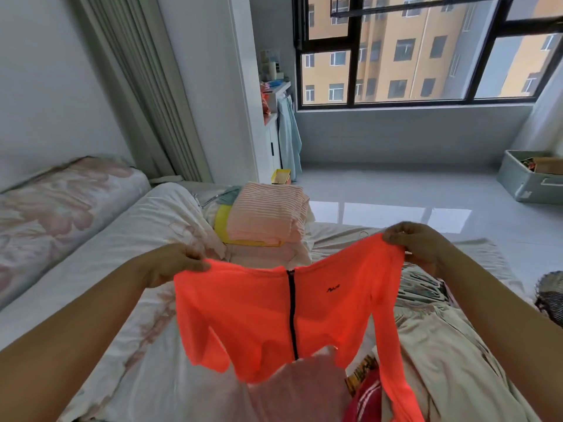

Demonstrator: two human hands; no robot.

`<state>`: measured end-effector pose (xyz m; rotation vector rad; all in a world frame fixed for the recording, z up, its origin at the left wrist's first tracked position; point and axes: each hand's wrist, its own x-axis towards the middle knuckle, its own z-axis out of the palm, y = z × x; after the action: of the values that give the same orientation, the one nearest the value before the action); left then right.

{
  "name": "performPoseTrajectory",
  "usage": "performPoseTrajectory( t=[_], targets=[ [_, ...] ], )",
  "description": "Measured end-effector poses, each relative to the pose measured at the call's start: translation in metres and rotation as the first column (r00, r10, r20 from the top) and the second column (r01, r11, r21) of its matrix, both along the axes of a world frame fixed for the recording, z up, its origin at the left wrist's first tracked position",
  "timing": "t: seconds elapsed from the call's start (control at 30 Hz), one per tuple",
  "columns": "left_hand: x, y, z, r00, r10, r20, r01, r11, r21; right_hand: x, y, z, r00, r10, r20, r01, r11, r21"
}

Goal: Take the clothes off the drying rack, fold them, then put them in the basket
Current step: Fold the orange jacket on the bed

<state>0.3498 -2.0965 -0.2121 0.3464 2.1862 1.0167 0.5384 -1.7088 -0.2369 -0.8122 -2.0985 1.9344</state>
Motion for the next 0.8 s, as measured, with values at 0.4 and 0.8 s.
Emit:
performPoseTrajectory(
  t=[0.4, 0.8],
  targets=[
    [-0.01, 0.021, 0.001, 0.883, 0.27, -0.385, -0.162, 0.943, 0.29, 0.011, 0.003, -0.015, 0.998, -0.06, 0.002, 0.059, 0.986, 0.155],
    [-0.02, -0.017, -0.002, 0.992, -0.115, 0.046, 0.121, 0.976, -0.182, -0.004, -0.016, -0.008, 0.989, -0.076, -0.125, 0.091, 0.988, 0.122]
  ],
)
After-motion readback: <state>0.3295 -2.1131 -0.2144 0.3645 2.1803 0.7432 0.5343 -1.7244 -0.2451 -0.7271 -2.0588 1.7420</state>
